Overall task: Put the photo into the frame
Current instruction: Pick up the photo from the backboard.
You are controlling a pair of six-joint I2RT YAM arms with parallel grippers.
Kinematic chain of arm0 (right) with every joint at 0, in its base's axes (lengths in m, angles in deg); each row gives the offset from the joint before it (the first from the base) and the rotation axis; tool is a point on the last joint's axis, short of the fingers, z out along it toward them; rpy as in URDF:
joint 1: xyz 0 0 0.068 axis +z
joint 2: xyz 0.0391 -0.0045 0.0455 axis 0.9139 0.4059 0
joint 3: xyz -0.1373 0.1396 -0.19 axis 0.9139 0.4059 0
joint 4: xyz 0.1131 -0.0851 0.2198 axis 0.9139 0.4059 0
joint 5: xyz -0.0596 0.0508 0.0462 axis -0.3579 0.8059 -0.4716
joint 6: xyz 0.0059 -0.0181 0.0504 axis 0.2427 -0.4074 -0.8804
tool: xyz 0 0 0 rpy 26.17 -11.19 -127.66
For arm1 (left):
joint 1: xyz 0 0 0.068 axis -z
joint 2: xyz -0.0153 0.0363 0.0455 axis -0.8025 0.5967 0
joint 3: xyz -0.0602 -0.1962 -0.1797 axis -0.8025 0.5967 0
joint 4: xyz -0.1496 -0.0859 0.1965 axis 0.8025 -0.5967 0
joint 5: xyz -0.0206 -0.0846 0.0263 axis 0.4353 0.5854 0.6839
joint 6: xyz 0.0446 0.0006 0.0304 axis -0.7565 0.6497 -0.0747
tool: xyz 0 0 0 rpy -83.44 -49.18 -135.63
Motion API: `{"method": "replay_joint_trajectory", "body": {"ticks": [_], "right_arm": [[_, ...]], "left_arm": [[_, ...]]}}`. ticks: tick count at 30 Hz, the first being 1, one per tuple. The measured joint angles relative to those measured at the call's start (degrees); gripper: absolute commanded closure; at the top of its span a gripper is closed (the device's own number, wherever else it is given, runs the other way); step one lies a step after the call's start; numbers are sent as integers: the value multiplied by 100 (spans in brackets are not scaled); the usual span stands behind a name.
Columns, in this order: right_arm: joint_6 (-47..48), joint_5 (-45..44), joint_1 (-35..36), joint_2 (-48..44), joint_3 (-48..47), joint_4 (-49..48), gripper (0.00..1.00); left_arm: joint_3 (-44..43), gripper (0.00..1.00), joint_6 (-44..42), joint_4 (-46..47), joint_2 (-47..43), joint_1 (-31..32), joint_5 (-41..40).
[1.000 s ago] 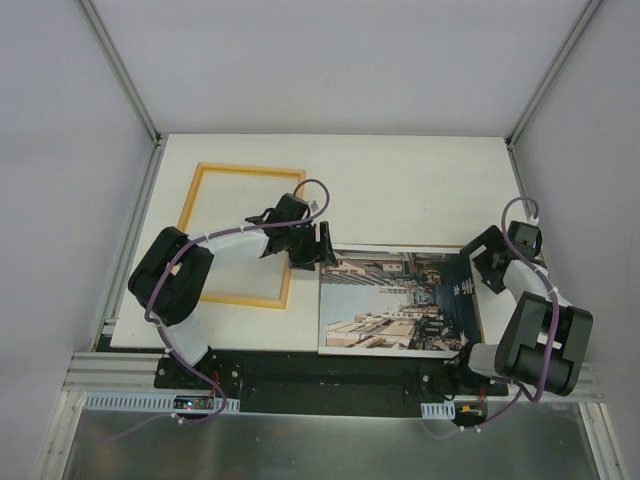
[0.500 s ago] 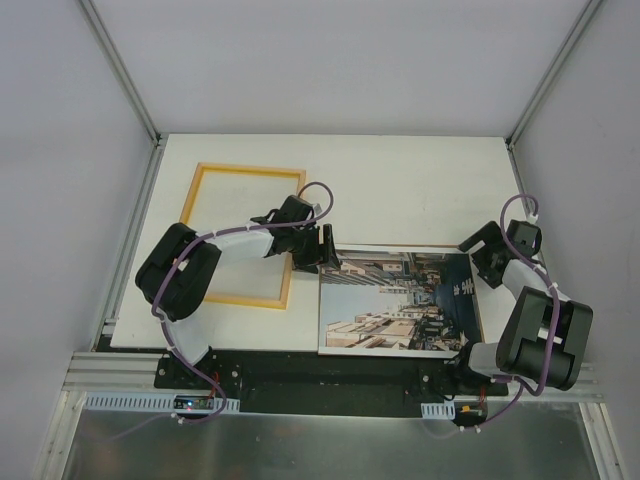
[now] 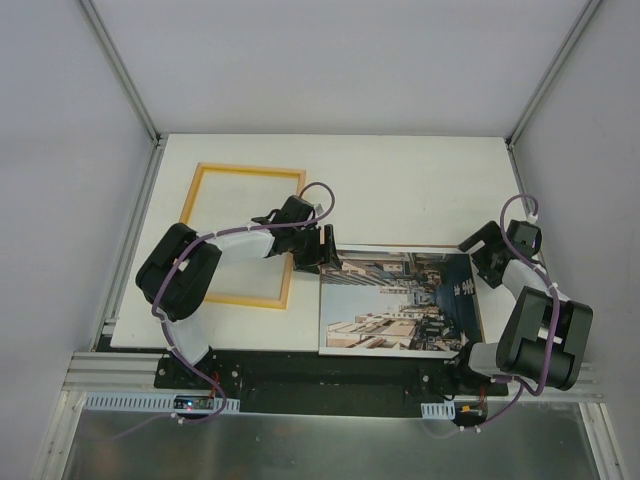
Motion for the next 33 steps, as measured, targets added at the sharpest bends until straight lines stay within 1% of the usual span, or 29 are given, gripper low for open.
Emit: {"method": "replay_joint_trajectory", "body": {"ticks": [33], "right_arm": [[-2,179,0,63,2,-125,4]], "left_arm": [[-52,32,13,-2,-33,0,0]]}}
